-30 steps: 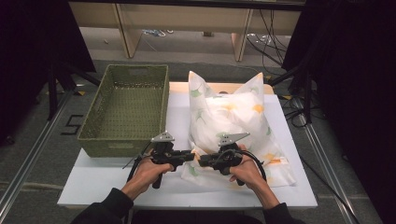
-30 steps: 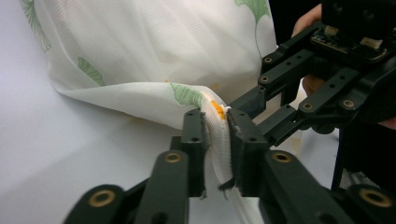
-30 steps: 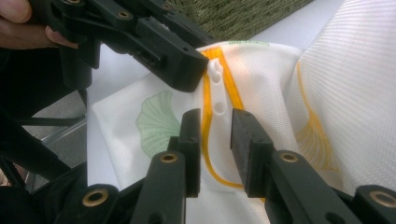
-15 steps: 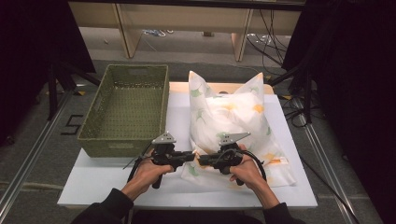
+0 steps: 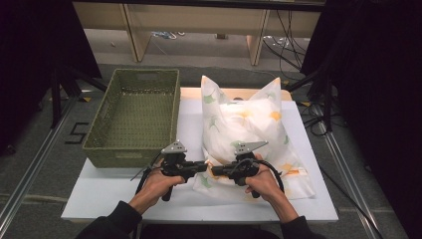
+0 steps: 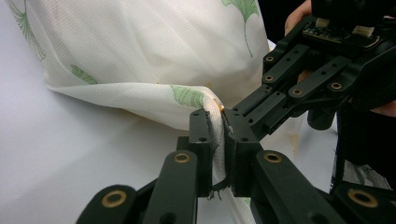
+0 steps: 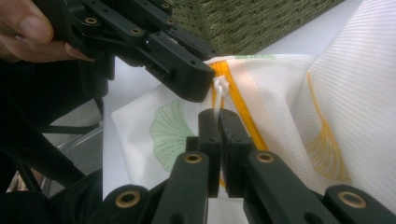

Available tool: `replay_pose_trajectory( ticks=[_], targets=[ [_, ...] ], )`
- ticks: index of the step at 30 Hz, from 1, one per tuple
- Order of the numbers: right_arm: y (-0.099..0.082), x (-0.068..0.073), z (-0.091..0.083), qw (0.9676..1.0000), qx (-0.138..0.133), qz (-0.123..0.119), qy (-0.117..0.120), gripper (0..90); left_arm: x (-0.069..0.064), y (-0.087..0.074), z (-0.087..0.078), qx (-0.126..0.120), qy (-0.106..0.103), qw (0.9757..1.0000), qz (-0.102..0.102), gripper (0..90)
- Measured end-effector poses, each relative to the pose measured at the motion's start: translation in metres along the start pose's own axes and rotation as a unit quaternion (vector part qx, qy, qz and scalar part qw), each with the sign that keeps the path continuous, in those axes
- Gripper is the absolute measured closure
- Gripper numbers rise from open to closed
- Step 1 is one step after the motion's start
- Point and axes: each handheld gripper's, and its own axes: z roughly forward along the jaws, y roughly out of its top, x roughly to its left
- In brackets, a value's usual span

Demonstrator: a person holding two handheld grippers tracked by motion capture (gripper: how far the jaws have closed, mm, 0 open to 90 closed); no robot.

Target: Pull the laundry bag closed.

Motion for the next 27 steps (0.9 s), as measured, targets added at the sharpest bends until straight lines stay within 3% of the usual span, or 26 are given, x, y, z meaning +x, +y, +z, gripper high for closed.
replay_pose_trajectory(
  ticks=[2,4,7,8,10,11,13,17,20,27],
  targets=[
    [-0.001,0.001,0.002,0.9999,-0.001,0.013,0.009,86.9,0.000,0.000,0.000,-0.002,0.000,1.0000,-0.003,82.1],
    [-0.001,0.000,0.004,1.0000,0.002,-0.002,0.003,85.7,0.000,0.000,0.000,-0.002,0.000,1.0000,0.002,82.1],
    [-0.001,0.001,0.006,0.9998,-0.004,0.015,0.009,83.5,0.000,0.000,0.000,0.000,0.000,1.0000,0.003,82.1],
    [-0.001,-0.001,0.007,0.9999,-0.010,0.003,0.014,83.3,0.000,0.000,0.000,0.000,0.001,1.0000,0.004,82.1],
    [-0.001,-0.001,0.006,0.9998,-0.010,0.003,0.015,83.6,0.000,0.000,0.000,0.001,0.000,1.0000,0.006,82.1],
    [-0.001,0.002,0.005,0.9997,-0.005,0.019,0.011,87.4,0.000,0.000,0.000,0.001,0.001,1.0000,0.006,82.1],
    [0.000,0.001,0.003,0.9999,-0.009,0.000,-0.005,89.9,-0.001,0.000,-0.001,0.003,0.001,1.0000,0.009,82.1],
    [0.001,0.003,0.001,1.0000,-0.004,0.008,0.000,90.0,-0.001,0.000,-0.001,0.004,0.005,0.9999,0.015,82.1],
    [0.002,0.003,-0.002,0.9998,-0.005,-0.006,-0.017,90.0,-0.002,0.000,0.000,0.006,0.006,0.9998,0.020,82.2],
    [0.003,0.003,-0.004,0.9997,-0.007,-0.008,-0.022,90.0,-0.001,0.000,-0.001,0.010,0.010,0.9996,0.026,82.3]
  ],
)
